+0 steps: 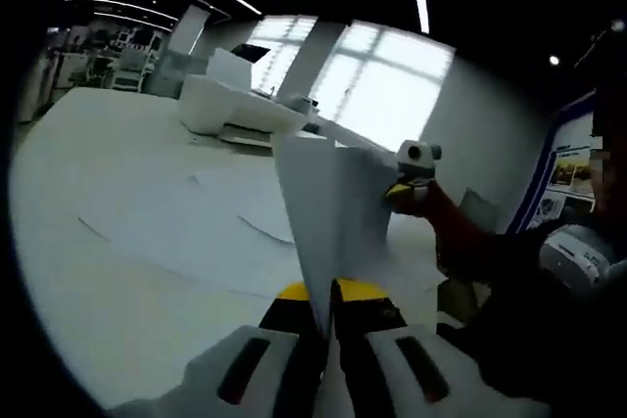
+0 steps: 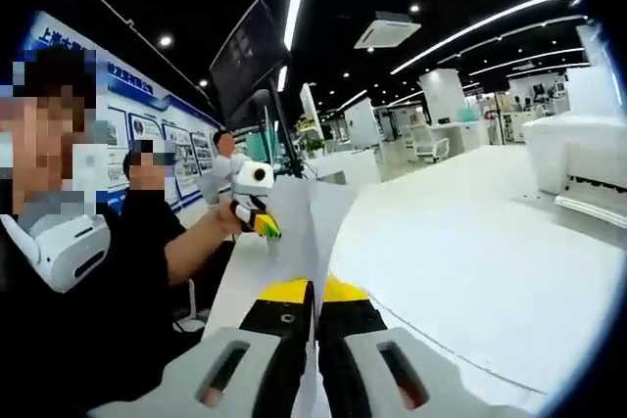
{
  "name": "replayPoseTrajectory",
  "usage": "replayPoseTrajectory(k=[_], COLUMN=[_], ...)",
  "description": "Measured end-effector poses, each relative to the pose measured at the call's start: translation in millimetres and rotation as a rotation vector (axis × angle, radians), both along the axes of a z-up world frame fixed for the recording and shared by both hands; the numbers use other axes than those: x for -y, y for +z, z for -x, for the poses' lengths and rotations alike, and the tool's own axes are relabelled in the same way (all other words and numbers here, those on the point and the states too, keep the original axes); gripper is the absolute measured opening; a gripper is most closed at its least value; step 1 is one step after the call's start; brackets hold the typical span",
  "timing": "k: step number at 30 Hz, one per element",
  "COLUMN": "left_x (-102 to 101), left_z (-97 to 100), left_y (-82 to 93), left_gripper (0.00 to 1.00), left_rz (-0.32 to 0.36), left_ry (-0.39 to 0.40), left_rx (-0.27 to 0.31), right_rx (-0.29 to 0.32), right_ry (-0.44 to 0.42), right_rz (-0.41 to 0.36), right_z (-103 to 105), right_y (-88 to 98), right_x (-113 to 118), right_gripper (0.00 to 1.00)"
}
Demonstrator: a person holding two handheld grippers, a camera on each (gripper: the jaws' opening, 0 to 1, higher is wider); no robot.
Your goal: Organize the stack of printing papers by aligning and flattening the scattered papers on the table
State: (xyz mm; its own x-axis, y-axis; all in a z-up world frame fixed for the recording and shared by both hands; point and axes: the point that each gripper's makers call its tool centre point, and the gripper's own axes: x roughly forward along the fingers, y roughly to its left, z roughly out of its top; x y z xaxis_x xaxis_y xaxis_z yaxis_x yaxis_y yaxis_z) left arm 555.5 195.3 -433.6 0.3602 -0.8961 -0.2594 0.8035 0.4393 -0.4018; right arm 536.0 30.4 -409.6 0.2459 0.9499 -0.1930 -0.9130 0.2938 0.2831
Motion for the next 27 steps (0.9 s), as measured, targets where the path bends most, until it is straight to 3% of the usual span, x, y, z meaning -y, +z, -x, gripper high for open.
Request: replayPoseTrajectory(k=[2, 8, 11, 15, 17, 19, 22, 27], left_x=[-1.3, -6.8, -4.8, -2.5, -6.3, -6.5, -6.0, -3.0], left_z=[-3.4, -19.6, -20.7, -12.1, -15.6, -14.9, -17.5, -18.8], left_y=[-3.3, -8.9, -8.3, -8.4, -11.1, -7.2, -10.0, -17.1], left_gripper=[0.07, 0.09, 0.09, 0.07, 0.07, 0.07, 0.07, 0.06], left_rz=[-0.012, -0.047, 0.005, 0.115, 0.131, 0.136, 0.14, 0.11], left_ry=[0.012, 0.073, 0.073, 0.02, 0.024, 0.008, 0.012, 0.036], left_rx=[0.015, 0.162, 0.21, 0.095, 0.053, 0.074, 0.05, 0.024], right_rx=[-0.009, -0.061, -0.084, -0.055, -0.024, 0.01, 0.052, 0.179], right_ry=[-0.01, -0.072, -0.086, -0.109, -0.133, -0.156, -0.19, -0.3], right_rz=[0.001, 0.007, 0.02, 0.037, 0.049, 0.071, 0.09, 0.188], right_z=[-2.5, -12.5, -15.0, -19.6, -24.6, -28.3, -31.1, -39.7], right_y=[-3.9, -25.0, -36.5, -42.3, -41.7, -39.5, -33.2, -24.5], right_x=[-0.4, 2.4, 4.3, 8.5, 13.1, 20.3, 32.6, 64.8], right_gripper=[0.0, 0.0, 0.0, 0.01, 0.11, 0.16, 0.19, 0.26])
